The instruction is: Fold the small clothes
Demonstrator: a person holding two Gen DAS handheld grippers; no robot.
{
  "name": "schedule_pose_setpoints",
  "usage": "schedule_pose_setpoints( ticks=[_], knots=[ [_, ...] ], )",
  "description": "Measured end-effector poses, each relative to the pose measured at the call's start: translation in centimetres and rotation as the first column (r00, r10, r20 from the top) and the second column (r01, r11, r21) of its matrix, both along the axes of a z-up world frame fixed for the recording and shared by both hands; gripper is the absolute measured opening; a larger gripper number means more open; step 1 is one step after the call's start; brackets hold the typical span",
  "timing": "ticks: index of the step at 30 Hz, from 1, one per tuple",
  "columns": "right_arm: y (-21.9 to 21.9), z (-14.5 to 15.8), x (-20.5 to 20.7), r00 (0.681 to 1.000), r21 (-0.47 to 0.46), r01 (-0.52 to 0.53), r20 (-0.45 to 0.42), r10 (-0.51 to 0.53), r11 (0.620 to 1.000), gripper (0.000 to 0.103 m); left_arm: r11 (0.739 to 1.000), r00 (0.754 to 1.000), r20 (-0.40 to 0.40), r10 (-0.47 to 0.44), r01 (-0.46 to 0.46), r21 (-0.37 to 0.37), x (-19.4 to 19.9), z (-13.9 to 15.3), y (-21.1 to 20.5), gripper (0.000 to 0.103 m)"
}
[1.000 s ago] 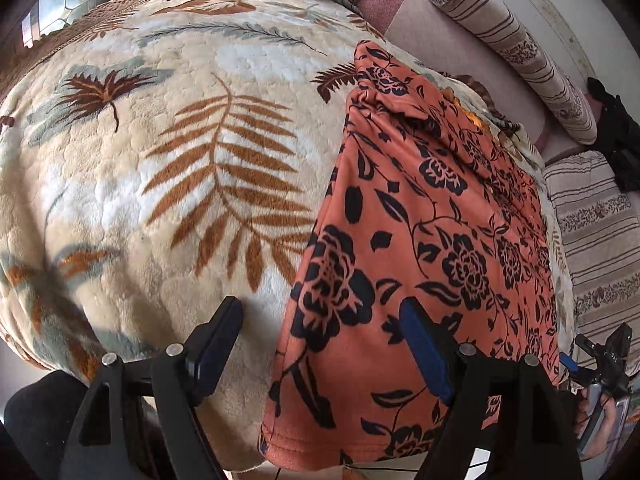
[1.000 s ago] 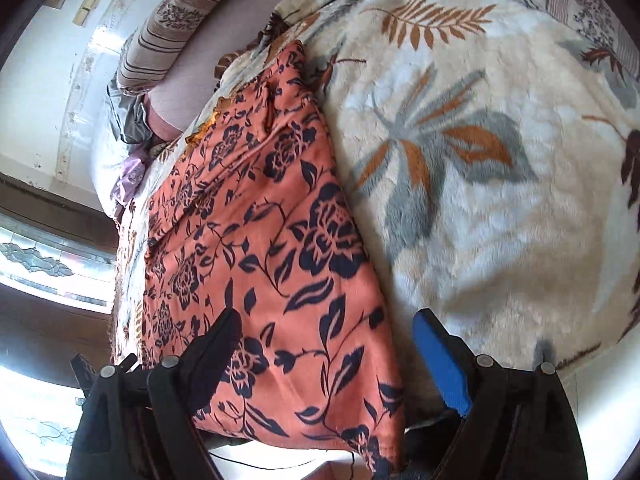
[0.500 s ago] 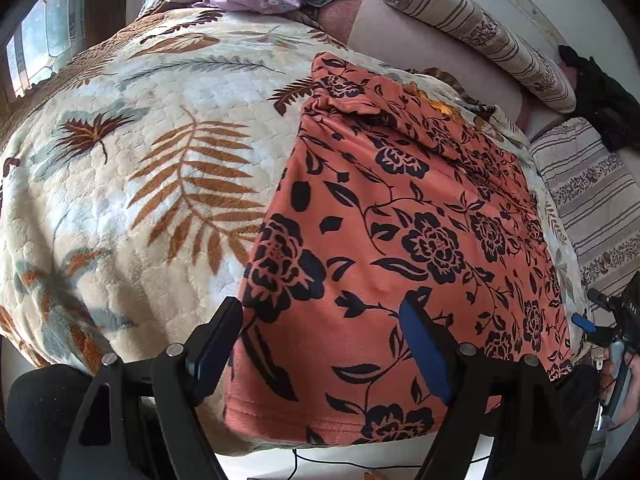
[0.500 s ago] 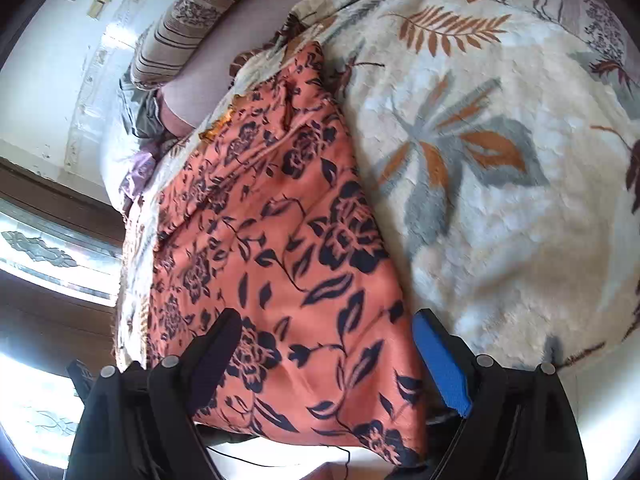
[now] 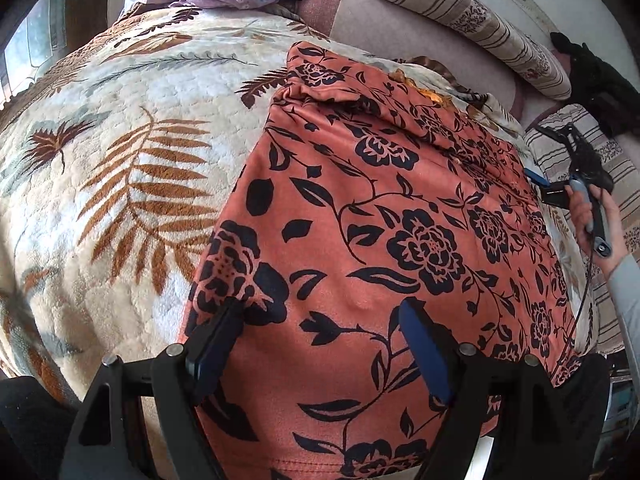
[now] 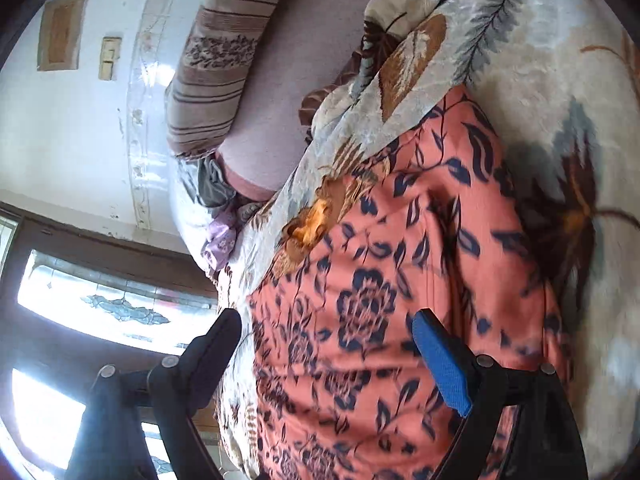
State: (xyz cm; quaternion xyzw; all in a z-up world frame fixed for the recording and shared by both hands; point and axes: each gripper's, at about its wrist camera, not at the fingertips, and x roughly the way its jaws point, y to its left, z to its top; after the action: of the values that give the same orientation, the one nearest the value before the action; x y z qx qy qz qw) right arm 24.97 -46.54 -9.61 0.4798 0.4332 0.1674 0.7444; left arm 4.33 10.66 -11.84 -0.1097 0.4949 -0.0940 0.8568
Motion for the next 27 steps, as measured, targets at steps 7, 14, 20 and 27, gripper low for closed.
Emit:
schedule_pose_setpoints(
  ticks=[7, 14, 20, 27],
  knots=[
    [-5.4, -2.3, 2.4, 0.983, 0.013, 0.182, -0.008, -0.182, 0.983, 0.087, 1.0, 1.0, 0.019, 0.011, -0.011, -0.018, 0.8, -0.2, 0.3, 0.081],
    [-6.0, -4.0, 7.8, 0.983, -0.008, 0.182, -0.033, -0.182, 0.983, 0.084, 1.0, 0.999, 0.045, -0.017, 0.016, 0.016, 1.2, -0.3, -0.1, 0.081],
    [-5.3, -1.4, 4.5, 0.978, -0.096, 0.209, 0.001, -0.21, 0.973, 0.085, 0.999, 0.998, 0.052, 0.02, -0.018, -0.051, 1.0, 0.0, 0.8, 0.082],
    [-1.8, 1.4, -7.8, 0.998, -0.191, -0.026, -0.062, 0.014, 0.981, 0.085, 0.988, 0.991, 0.049, 0.123, -0.118, -0.095, -1.4, 1.9, 3.6, 0.081]
  ],
)
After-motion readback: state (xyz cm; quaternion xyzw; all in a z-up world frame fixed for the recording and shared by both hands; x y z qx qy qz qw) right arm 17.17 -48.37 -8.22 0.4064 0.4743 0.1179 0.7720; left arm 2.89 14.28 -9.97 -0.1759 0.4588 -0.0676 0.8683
